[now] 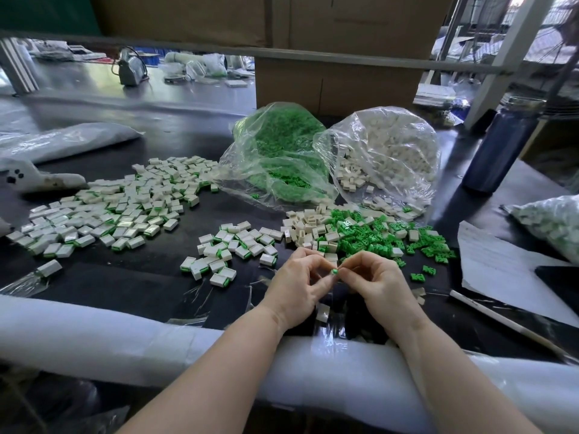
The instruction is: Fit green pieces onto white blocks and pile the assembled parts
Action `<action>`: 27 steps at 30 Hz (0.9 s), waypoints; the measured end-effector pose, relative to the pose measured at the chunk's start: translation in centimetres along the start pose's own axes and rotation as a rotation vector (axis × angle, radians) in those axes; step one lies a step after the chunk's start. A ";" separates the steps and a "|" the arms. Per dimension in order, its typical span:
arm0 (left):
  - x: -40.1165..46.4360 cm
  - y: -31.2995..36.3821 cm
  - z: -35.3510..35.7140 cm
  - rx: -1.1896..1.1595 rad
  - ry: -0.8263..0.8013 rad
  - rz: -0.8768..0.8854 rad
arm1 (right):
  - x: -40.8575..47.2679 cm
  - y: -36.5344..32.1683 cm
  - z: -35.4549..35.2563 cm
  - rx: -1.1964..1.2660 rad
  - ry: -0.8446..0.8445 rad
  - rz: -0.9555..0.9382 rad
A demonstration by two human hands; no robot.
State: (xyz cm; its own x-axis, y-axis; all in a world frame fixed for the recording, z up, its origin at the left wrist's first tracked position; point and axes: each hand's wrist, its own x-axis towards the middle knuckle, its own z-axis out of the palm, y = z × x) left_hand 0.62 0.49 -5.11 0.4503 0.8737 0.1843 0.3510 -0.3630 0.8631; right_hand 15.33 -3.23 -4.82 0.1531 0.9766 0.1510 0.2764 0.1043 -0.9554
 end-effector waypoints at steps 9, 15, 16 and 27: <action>0.3 -0.3 -0.5 -0.069 0.404 -0.146 | 0.2 0.4 -0.8 -0.237 0.425 -0.015; 0.5 -1.0 -1.0 0.157 0.535 -0.221 | 0.4 1.0 -1.3 -0.367 0.549 0.090; 0.5 -1.0 -0.9 0.199 0.505 -0.246 | 0.5 1.0 -1.4 -0.381 0.562 0.109; 0.4 -0.6 0.0 0.463 0.314 -0.246 | 0.3 1.0 -1.3 -0.658 0.408 0.257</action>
State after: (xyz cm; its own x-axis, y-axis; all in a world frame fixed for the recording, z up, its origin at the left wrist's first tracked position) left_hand 0.54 1.07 -5.57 0.0721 0.9780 0.1959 0.7660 -0.1801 0.6170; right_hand 16.85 -3.10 -5.42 0.5861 0.7963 0.1497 0.6669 -0.3692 -0.6472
